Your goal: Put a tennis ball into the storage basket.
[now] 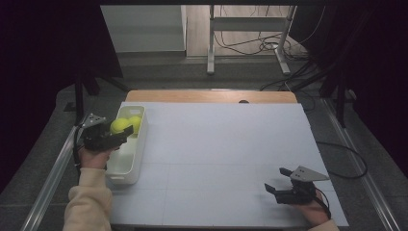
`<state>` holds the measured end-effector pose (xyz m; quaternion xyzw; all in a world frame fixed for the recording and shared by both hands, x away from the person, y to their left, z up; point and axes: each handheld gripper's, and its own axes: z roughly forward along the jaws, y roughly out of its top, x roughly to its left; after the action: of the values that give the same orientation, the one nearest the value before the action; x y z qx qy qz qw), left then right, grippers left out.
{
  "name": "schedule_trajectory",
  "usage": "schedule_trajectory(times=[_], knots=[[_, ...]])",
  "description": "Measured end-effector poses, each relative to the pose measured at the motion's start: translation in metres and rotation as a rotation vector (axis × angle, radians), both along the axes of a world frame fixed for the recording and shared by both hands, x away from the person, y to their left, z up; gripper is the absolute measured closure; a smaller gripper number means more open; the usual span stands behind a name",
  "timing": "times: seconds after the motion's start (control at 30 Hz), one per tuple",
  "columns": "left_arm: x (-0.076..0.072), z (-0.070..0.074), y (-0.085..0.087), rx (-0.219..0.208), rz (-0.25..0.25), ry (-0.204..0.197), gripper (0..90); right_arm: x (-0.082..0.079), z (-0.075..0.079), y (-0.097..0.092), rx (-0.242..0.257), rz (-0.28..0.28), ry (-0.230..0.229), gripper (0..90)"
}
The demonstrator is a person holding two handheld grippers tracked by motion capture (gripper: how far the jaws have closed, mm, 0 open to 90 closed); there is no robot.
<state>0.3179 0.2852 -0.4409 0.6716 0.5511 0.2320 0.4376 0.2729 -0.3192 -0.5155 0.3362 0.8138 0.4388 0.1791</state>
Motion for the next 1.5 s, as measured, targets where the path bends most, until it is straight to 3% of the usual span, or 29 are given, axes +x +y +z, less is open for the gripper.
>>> schedule_trajectory(times=[0.37, 0.67, 1.0, 1.17, 1.5], knots=[[0.004, -0.003, 0.0, -0.001, 0.005, 0.038, 25.8, 0.0, 0.0, 0.0, 0.001, -0.012, -0.001, 14.5], [0.016, -0.005, -0.003, 0.034, 0.01, 0.108, 25.7, 0.0, 0.001, -0.001, 0.001, -0.011, -0.003, 14.5], [0.03, -0.012, -0.005, 0.078, -0.003, 0.212, 25.7, 0.0, 0.0, -0.001, -0.003, -0.007, -0.001, 14.5], [0.035, -0.014, -0.008, 0.102, 0.007, 0.248, 25.7, 0.0, 0.0, -0.001, -0.004, -0.006, -0.002, 14.5], [0.037, -0.019, -0.005, 0.103, 0.019, 0.292, 25.6, 0.0, 0.0, -0.001, -0.006, -0.006, 0.002, 14.5]])
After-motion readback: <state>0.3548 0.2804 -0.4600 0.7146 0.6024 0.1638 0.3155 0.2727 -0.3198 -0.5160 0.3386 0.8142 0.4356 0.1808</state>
